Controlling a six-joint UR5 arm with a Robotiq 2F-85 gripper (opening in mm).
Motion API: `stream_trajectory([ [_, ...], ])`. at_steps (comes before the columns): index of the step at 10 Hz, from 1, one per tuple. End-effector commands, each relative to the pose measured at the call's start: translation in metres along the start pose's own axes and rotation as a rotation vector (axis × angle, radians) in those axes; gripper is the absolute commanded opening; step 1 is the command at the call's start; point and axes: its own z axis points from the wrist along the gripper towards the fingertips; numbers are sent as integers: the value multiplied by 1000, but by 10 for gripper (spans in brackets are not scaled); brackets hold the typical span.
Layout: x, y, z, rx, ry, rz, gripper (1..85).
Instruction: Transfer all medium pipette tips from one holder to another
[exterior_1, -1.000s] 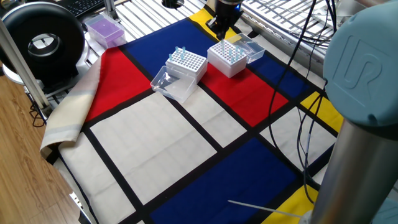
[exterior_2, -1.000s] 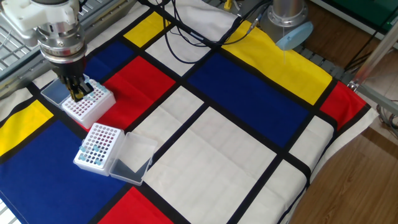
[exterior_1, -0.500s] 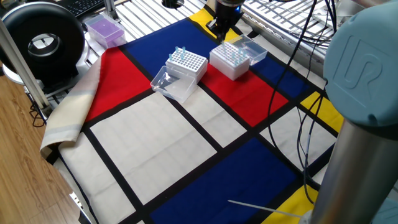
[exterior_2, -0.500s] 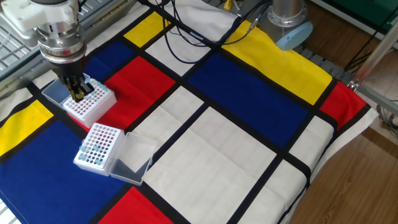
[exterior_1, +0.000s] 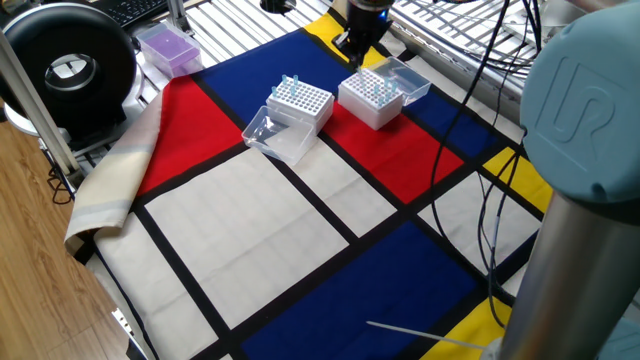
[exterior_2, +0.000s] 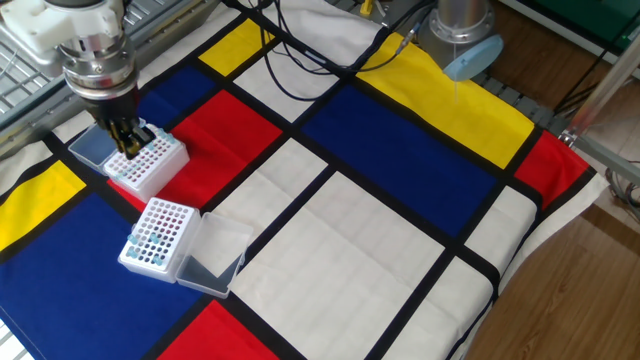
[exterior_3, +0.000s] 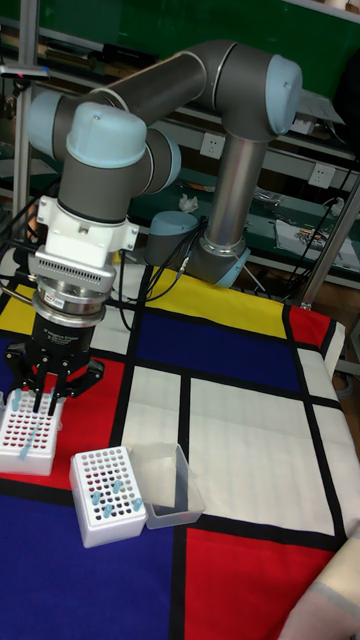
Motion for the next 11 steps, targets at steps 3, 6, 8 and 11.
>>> stream_trajectory([
  [3,1,-2,0,-8,12,-26,210],
  [6,-13,-1,7,-18,-19,-58,200],
  [8,-30,-2,11,-14,-60,-103,183],
  [11,-60,-4,19,-13,-85,-156,170],
])
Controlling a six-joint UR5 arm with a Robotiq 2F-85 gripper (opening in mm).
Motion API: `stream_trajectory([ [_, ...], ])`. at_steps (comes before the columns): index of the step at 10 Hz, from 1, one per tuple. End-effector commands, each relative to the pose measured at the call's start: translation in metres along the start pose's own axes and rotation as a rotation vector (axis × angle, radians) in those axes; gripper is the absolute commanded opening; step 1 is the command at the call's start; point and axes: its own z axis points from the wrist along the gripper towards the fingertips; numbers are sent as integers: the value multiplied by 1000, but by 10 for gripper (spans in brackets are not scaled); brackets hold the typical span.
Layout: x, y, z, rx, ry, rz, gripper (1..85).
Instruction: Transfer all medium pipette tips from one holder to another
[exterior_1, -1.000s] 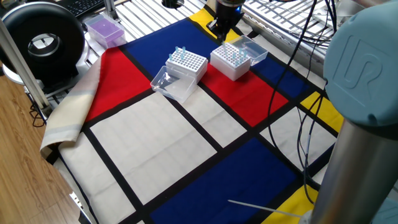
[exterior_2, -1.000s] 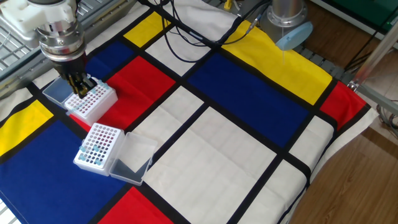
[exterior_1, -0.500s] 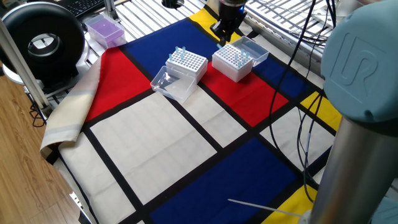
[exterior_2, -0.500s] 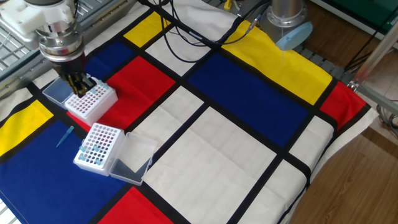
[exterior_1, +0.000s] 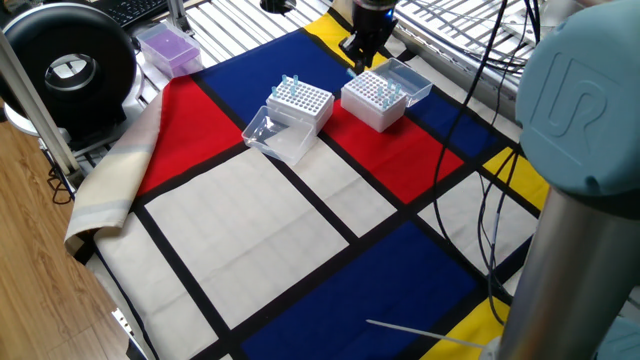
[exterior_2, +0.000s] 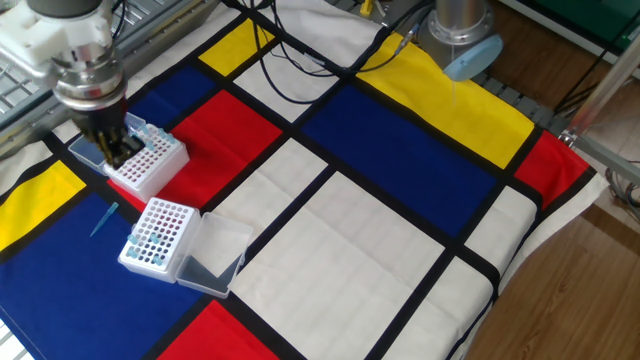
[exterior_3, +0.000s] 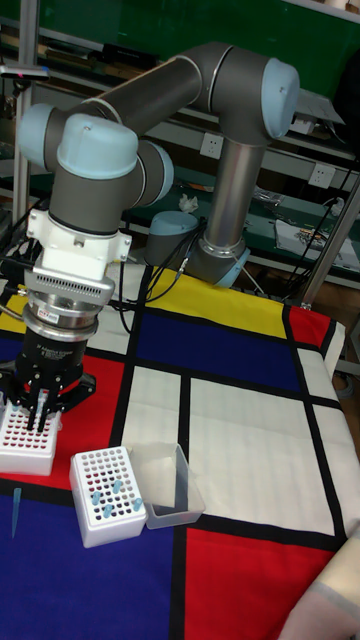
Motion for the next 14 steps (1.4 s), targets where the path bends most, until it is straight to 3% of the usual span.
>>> stream_trajectory([
  [1,-33,-4,9,-26,-53,-43,170],
  [2,-47,0,12,-51,-93,-52,177],
  [6,-68,-1,27,-89,-138,-86,187],
  [9,-59,-7,40,-78,-111,-51,203],
  [11,-59,-8,59,-94,-137,-41,210],
  [14,-52,-10,67,-95,-145,-28,210],
])
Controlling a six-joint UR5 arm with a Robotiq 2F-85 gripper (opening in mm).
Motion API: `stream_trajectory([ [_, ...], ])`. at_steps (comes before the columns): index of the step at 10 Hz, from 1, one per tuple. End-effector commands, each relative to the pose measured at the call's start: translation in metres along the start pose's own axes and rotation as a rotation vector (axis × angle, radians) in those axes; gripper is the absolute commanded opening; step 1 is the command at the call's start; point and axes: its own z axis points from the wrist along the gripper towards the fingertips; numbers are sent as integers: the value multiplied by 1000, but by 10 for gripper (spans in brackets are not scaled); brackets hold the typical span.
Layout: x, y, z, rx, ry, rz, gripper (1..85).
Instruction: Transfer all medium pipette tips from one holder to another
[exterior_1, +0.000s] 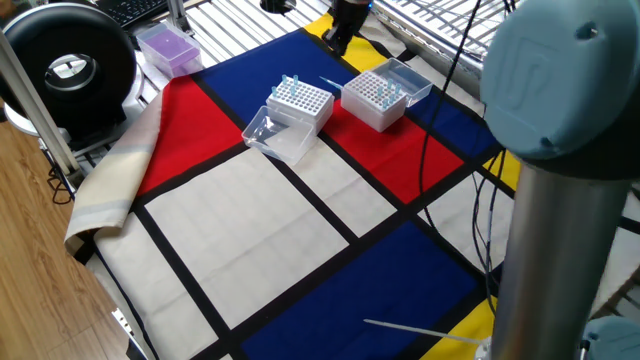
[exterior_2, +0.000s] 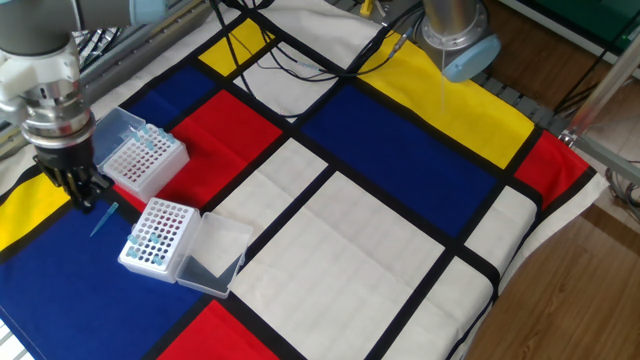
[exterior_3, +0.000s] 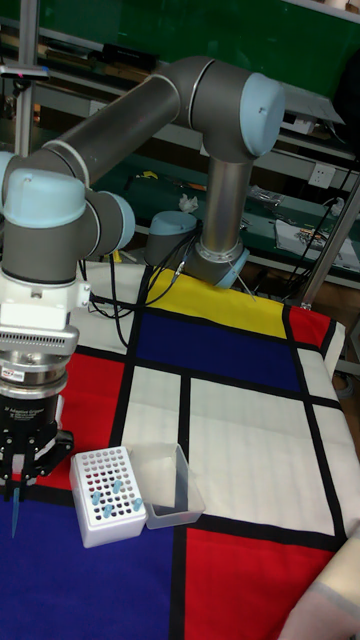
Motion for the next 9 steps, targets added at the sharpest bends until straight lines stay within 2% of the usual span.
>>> stream_trajectory([
  [1,7,-2,10,-14,-20,28,210],
  [4,15,0,15,-12,-32,41,210],
  [9,25,6,20,-37,-32,54,210],
])
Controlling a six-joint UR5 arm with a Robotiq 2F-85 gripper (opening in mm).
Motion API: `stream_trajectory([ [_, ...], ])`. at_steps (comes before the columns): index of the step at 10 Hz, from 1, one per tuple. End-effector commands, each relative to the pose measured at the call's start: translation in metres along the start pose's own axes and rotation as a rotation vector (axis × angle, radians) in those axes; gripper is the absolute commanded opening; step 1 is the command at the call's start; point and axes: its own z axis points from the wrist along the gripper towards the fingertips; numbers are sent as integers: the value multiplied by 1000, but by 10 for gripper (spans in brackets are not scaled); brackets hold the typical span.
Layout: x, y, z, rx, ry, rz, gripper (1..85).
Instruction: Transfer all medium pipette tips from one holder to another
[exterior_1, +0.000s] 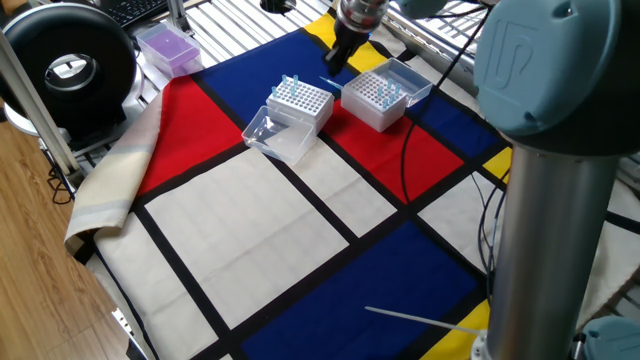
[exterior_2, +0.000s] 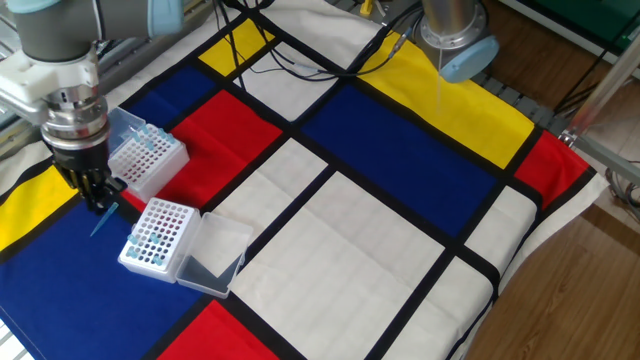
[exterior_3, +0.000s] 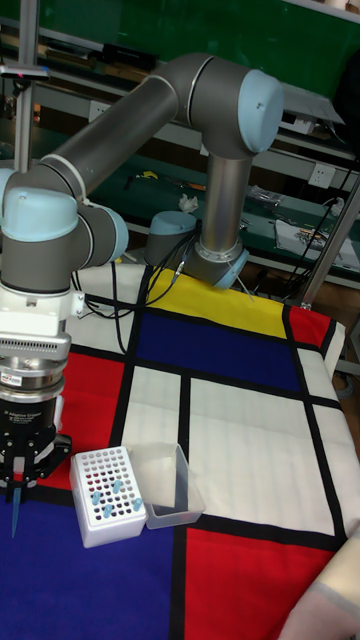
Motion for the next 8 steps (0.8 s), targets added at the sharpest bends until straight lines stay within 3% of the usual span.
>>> stream_trajectory([
  [1,7,3,2,-23,-4,17,210],
  [4,14,7,6,-50,-3,21,217],
  [8,22,1,6,-57,18,2,233],
])
